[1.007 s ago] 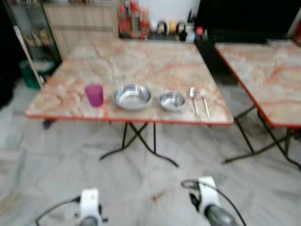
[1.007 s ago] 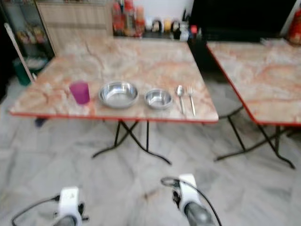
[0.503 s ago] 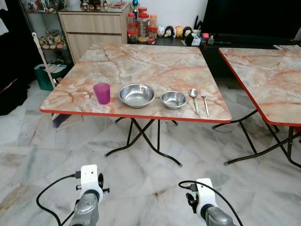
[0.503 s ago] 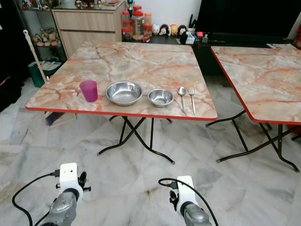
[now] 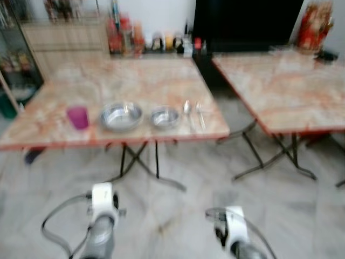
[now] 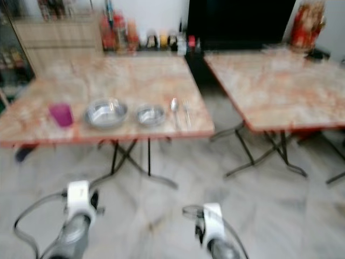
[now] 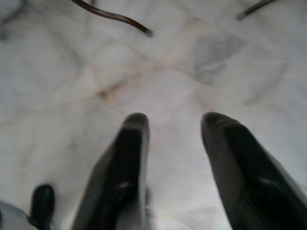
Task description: Setting the table
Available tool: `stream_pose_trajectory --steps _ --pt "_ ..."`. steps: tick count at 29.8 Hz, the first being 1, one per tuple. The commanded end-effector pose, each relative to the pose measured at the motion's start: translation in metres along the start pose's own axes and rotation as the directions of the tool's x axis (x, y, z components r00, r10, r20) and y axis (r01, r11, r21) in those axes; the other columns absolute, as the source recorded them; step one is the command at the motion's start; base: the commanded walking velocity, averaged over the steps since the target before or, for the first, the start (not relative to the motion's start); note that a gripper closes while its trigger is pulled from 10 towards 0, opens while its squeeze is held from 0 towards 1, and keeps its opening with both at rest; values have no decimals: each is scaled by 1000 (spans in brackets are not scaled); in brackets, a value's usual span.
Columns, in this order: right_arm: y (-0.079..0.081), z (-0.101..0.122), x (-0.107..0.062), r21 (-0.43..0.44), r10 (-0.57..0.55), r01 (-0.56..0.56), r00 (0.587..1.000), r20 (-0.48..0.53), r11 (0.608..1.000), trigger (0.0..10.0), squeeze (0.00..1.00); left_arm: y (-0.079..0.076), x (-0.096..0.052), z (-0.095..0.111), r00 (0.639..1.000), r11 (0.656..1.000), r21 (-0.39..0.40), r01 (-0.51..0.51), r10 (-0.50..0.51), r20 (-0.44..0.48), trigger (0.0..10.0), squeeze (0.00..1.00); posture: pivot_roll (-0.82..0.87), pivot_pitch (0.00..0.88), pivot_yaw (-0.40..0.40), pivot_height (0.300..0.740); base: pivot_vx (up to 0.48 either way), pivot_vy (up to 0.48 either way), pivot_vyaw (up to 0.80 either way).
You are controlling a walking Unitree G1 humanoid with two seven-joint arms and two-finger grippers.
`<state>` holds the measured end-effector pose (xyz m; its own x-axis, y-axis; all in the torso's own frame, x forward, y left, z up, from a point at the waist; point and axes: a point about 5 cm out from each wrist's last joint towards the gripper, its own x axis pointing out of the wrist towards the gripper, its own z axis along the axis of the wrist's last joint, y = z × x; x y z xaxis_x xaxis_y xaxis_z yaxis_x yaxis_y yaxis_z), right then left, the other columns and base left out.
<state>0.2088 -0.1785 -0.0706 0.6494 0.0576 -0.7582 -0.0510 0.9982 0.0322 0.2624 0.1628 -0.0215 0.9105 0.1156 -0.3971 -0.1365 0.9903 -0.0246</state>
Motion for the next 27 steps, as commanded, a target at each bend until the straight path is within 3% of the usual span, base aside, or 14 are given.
stream_pose_trajectory --steps 1,6,12,19,22,27 --pt "13 12 4 -2 31 -31 999 34 1000 10000 0 17 -1 -5 998 999 24 -41 42 -37 10000 0 91 0 -62 732 0 0 0" --pt "13 13 4 -10 31 -30 999 34 999 10000 0 28 -5 -19 988 997 22 -77 80 -129 10000 0 81 0 -61 732 0 0 0" --pt "9 15 3 -37 19 -17 998 53 999 10000 0 37 -7 -21 980 990 7 -142 141 -142 10000 0 76 0 -64 732 0 0 156" --pt "9 14 3 -50 34 -31 998 51 998 10000 0 40 -8 -23 977 989 10 -151 151 -154 10000 0 74 0 -62 732 0 0 800" --pt "9 12 3 -1 31 -31 999 35 1000 10000 0 40 -8 -24 976 989 24 -148 150 -160 10000 0 71 0 -58 732 0 0 0" --pt "12 13 4 -11 48 -47 998 38 999 10000 0 41 -9 -26 975 989 35 -145 149 -167 10000 0 70 0 -55 732 0 0 0"
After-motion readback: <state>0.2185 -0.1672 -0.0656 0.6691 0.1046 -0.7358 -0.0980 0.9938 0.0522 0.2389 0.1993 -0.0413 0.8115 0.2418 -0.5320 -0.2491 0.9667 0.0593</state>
